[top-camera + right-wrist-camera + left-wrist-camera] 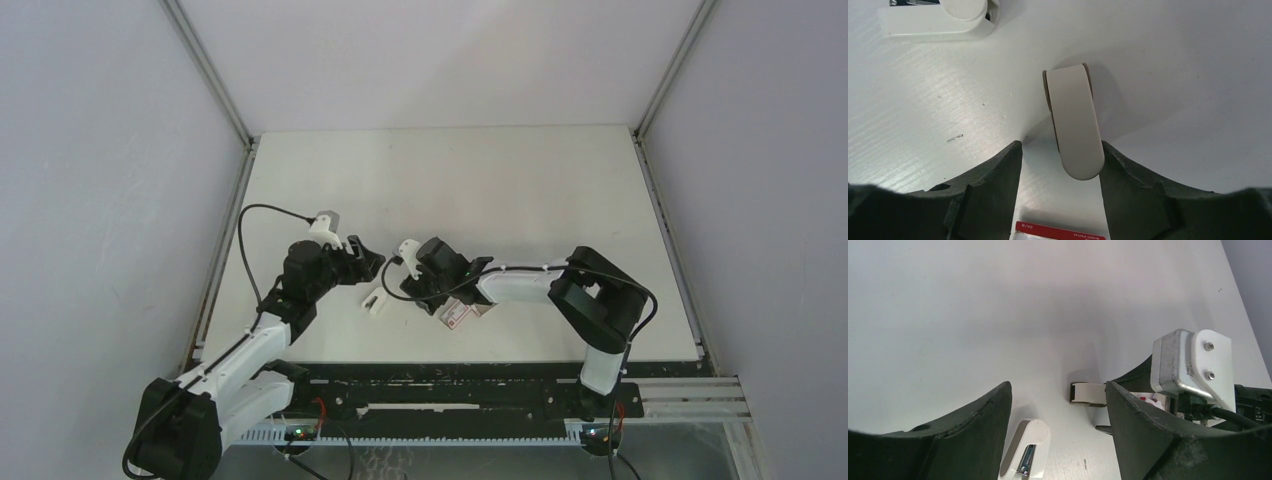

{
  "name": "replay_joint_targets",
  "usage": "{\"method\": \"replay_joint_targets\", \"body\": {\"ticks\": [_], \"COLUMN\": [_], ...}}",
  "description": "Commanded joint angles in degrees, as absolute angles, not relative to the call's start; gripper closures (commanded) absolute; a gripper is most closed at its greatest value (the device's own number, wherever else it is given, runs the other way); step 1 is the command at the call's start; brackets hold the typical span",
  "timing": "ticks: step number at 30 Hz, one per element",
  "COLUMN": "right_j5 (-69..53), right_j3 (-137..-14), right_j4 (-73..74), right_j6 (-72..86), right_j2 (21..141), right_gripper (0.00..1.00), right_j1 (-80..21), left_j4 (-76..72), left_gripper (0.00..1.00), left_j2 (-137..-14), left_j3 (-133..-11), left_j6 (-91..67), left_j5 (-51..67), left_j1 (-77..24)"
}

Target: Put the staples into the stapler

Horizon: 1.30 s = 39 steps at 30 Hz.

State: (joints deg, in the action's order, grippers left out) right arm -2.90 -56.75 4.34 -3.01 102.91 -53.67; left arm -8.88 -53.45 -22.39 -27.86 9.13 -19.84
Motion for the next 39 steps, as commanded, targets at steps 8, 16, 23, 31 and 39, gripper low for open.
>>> {"method": "replay_joint_targets", "body": {"ticks": [8, 16, 23, 31, 39], "right_j5": [-4.3, -3.4, -1.4, 3.7, 6.9], "right_j3": [-59.1, -57.0, -47.6, -40.7, -38.4], "right_j4": [4.3, 2.1, -5.3, -8.7, -10.0], "right_j6": [-4.5, -2.7, 1.0, 1.6, 2.1], "right_j2": [105.8, 101.1, 88.4, 77.4, 72.5], "right_gripper": [0.61, 0.91, 0.93, 0.94, 0.94], "right_j1": [-52.8, -55.8, -60.0, -65.1, -66.5], "left_j4": [-10.4, -12.4, -15.3, -20.5, -20.7], "left_gripper": [0.27, 0.28, 0.28, 0.3, 0.42], "left_j2": [-52.2, -49.3, -45.2, -50.3, -49.2], "left_j3": [-21.7, -19.4, -14.5, -15.5, -16.4], "left_j6": [-28.5, -34.6, -46.2, -51.1, -53.1], "left_j5": [9.5, 14.4, 25.5, 34.9, 34.6], "left_j1": [-19.4, -19.4, -19.6, -26.0, -27.4]}}
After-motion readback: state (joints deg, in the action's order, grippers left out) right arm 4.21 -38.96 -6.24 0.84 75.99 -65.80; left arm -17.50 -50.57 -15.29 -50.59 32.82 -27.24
